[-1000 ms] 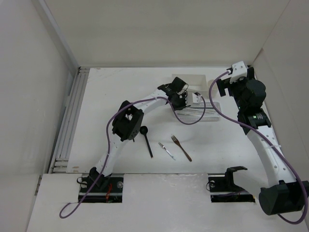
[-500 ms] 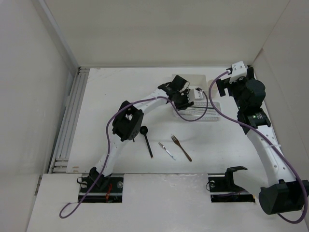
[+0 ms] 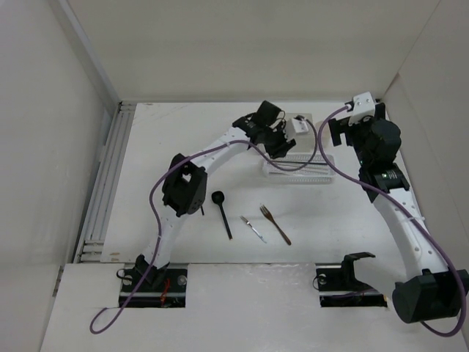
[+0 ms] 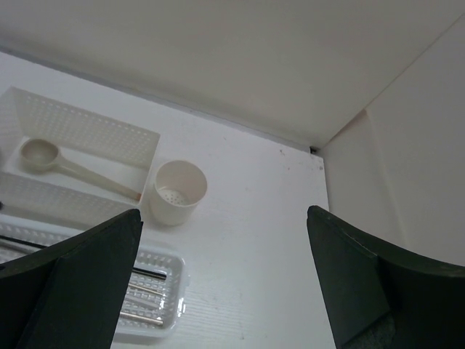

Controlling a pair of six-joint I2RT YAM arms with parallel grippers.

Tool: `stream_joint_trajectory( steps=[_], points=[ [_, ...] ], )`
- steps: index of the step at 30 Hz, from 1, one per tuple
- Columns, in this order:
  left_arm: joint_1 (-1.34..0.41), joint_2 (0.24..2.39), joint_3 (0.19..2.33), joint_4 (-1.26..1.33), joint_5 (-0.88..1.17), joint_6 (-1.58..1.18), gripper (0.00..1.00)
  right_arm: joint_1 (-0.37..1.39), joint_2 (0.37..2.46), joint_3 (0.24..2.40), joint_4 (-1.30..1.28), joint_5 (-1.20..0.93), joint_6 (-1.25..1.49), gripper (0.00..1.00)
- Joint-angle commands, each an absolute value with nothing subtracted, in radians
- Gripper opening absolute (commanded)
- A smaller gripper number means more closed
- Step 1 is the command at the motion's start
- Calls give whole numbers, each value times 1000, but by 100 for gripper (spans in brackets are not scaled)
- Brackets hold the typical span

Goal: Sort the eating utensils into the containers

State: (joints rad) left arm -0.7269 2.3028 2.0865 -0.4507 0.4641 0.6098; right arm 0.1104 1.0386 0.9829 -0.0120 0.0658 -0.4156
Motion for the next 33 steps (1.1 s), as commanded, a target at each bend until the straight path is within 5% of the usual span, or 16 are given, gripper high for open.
stream_joint_trajectory(
  steps=[1,6,19,33],
  points=[
    [-657,2135,2060,-439,492,413,39,106,1090,1005,31,185,-310,100],
    [-503,1988,1931,-397,349,128,39,95,1124,1015,-23,394,-203,100],
    [-284,1623,1286,-397,-73,77,39,-167,1333,977,-193,293,162,100],
    [-181,1528,986,-310,-55,152,41,-222,1598,959,-156,156,92,100]
  ],
)
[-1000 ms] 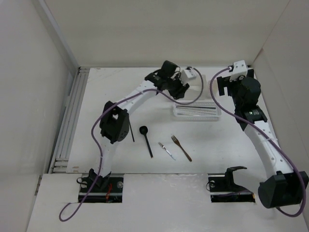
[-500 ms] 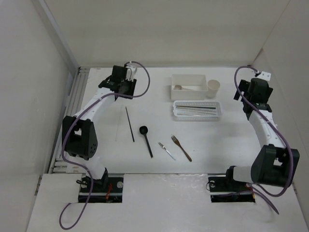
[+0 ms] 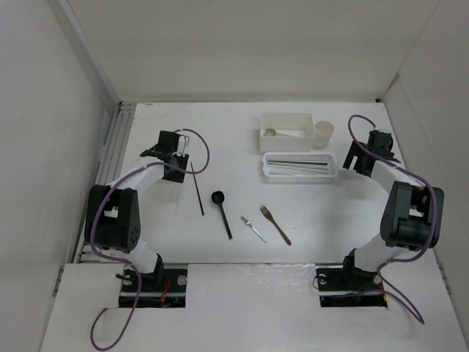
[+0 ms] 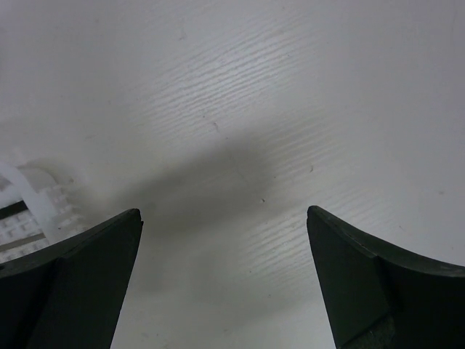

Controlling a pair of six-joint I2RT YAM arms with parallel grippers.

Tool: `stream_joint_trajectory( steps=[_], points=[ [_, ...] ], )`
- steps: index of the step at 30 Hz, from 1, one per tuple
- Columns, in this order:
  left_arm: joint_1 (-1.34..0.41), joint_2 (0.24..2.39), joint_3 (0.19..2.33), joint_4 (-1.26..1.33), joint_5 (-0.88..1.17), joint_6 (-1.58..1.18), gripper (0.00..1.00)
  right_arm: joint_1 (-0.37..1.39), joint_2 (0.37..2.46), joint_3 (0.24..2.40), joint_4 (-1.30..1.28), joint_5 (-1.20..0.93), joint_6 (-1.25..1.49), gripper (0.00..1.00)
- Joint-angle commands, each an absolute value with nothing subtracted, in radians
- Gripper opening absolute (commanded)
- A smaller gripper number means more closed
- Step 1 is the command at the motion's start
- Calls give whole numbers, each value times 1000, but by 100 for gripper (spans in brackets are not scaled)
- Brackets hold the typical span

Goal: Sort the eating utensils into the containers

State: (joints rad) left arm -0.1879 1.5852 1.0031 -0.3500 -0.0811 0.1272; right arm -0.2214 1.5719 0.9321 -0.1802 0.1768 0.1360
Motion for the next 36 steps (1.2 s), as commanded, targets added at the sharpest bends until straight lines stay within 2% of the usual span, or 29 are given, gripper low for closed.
stream_joint_trajectory(
  steps=[1,13,36],
  points=[
    [-170,1519,973,-301,-22,152,41,-222,1612,972,-169,141,83,100],
    [-149,1509,940,-321,118,221,41,-177,1654,1028,-218,130,29,100],
    [-183,1591,931,-314,86,252,41,-155,1693,1062,-218,127,-25,100]
  ],
)
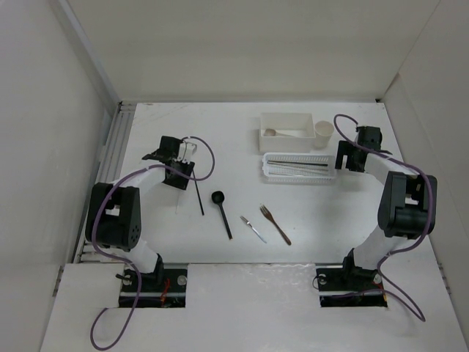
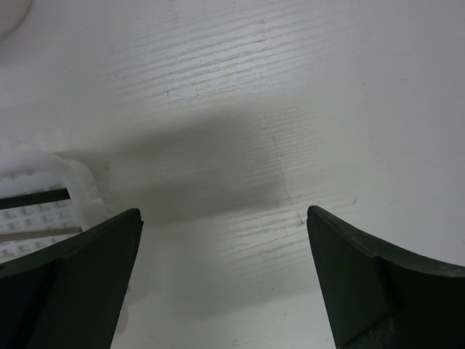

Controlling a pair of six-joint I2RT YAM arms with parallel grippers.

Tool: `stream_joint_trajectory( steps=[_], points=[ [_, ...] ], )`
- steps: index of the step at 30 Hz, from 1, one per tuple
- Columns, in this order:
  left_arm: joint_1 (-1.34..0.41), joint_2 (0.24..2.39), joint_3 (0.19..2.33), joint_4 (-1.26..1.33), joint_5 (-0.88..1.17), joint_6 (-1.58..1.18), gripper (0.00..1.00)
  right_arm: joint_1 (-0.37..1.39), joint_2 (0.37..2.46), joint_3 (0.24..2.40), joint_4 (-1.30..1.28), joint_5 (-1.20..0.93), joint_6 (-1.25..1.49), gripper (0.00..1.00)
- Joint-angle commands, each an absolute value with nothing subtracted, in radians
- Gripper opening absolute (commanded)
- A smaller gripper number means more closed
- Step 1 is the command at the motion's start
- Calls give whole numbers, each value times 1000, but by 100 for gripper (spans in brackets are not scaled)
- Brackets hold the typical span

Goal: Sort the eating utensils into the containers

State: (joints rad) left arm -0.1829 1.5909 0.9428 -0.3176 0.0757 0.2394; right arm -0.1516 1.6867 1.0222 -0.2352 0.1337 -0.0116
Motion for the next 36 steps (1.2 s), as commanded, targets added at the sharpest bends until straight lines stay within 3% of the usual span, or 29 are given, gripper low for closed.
stream_joint_trajectory(
  steps=[1,14,23,26,27,28,36],
  points=[
    [-183,1591,931,-314,86,252,41,-155,1694,1071,-218,118,-25,100],
    [-183,1611,931,-305,97,252,40,-137,1694,1071,-218,127,-43,100],
    [-183,1693,962,-325,129,261,29,-127,1684,1062,-218,127,-43,100],
    [-183,1721,982,-337,152,261,16,-127,1684,1074,-230,146,-43,100],
    [-183,1732,982,-347,152,261,3,-127,1672,1086,-230,155,-43,100],
    [-183,1732,982,-347,162,261,0,-127,1672,1086,-241,167,-43,100],
    [-123,1683,1093,-402,152,250,0,-136,1597,1108,-265,225,-34,100]
  ],
)
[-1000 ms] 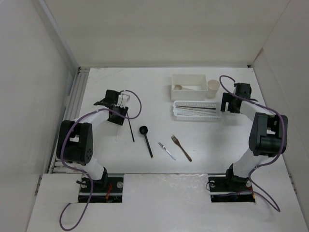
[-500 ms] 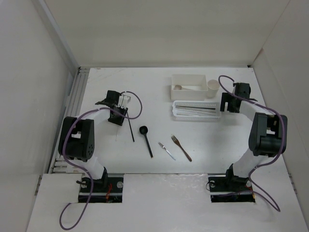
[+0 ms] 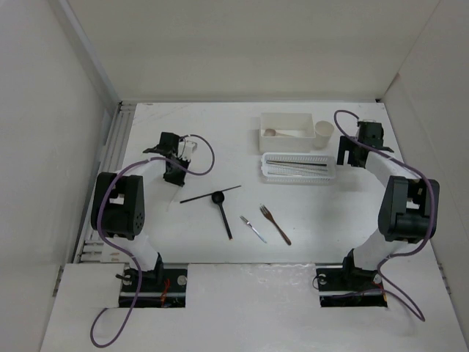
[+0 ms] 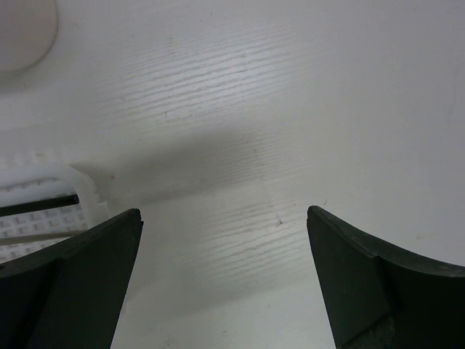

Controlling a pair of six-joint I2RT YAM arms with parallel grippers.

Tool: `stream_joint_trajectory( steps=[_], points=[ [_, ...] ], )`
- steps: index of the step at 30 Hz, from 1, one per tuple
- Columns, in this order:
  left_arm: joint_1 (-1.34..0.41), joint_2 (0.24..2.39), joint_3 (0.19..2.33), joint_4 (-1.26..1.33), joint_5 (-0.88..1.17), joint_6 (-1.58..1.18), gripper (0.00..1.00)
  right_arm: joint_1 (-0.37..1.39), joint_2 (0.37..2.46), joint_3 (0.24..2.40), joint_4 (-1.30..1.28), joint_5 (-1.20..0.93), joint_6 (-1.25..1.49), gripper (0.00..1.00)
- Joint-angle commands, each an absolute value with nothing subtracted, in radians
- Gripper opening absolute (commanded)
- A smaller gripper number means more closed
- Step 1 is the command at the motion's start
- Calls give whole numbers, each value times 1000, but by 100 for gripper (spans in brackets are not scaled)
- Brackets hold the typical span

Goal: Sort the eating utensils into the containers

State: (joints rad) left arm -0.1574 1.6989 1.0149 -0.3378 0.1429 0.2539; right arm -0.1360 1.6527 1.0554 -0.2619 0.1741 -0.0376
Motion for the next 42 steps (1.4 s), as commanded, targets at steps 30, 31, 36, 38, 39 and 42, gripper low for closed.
stream_joint_trajectory(
  steps=[30,31,36,38,39,42],
  points=[
    [-752,2239,2194,-461,477,747,0,-164,1140,1095,-126,426,-6,100],
    [-752,2240,2177,-442,488,747,0,-164,1128,1086,-117,443,6,100],
    [-805,2276,2123,-330,456,781,0,-164,1097,1063,-86,397,28,100],
    [-818,2286,2112,-298,425,790,0,-164,1097,1051,-77,361,28,100],
    [-827,2286,2100,-298,416,807,0,-164,1097,1039,-77,350,37,100],
    [-827,2286,2056,-298,403,828,0,-164,1088,1029,-68,341,46,100]
  ],
)
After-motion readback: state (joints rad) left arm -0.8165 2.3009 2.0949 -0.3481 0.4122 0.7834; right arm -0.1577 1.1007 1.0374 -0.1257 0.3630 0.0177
